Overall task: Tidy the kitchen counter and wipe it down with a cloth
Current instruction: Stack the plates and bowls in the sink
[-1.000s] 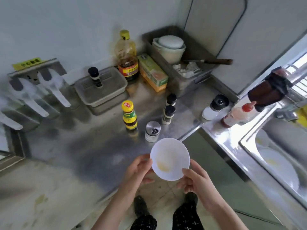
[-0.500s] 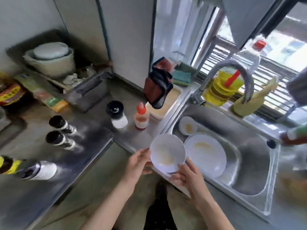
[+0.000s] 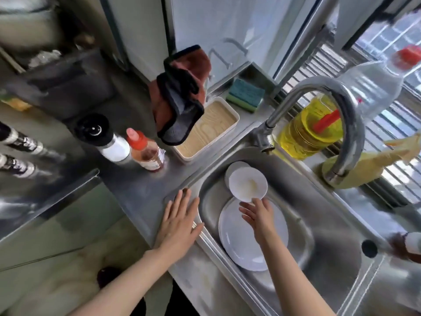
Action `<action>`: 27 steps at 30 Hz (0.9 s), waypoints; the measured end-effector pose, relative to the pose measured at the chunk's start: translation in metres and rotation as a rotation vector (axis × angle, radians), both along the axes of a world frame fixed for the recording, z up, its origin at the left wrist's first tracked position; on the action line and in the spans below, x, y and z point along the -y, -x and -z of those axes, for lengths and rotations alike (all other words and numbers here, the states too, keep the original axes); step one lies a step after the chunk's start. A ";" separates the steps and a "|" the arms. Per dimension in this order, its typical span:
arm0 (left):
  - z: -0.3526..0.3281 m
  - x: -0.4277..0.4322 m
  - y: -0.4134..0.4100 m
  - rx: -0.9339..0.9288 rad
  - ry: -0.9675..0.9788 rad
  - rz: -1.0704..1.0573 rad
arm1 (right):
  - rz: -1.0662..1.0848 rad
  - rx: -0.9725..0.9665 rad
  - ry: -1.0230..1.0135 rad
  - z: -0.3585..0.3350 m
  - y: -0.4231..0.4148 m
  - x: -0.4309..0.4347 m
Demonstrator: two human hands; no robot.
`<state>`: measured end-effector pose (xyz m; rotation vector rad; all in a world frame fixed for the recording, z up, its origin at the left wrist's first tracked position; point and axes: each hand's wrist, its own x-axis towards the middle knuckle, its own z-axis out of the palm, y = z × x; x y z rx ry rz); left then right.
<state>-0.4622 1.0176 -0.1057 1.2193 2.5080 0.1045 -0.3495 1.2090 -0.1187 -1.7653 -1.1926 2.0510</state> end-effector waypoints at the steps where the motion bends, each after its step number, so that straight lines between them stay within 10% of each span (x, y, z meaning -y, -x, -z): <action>1: 0.002 0.001 -0.001 -0.010 -0.005 0.003 | 0.012 0.000 0.028 0.009 0.005 -0.006; 18: -0.002 0.002 0.001 0.145 0.039 0.003 | -0.046 0.248 0.008 0.052 0.028 -0.026; 27: -0.063 0.026 0.028 0.358 -0.367 -0.265 | -0.611 0.065 -0.492 -0.053 0.051 0.058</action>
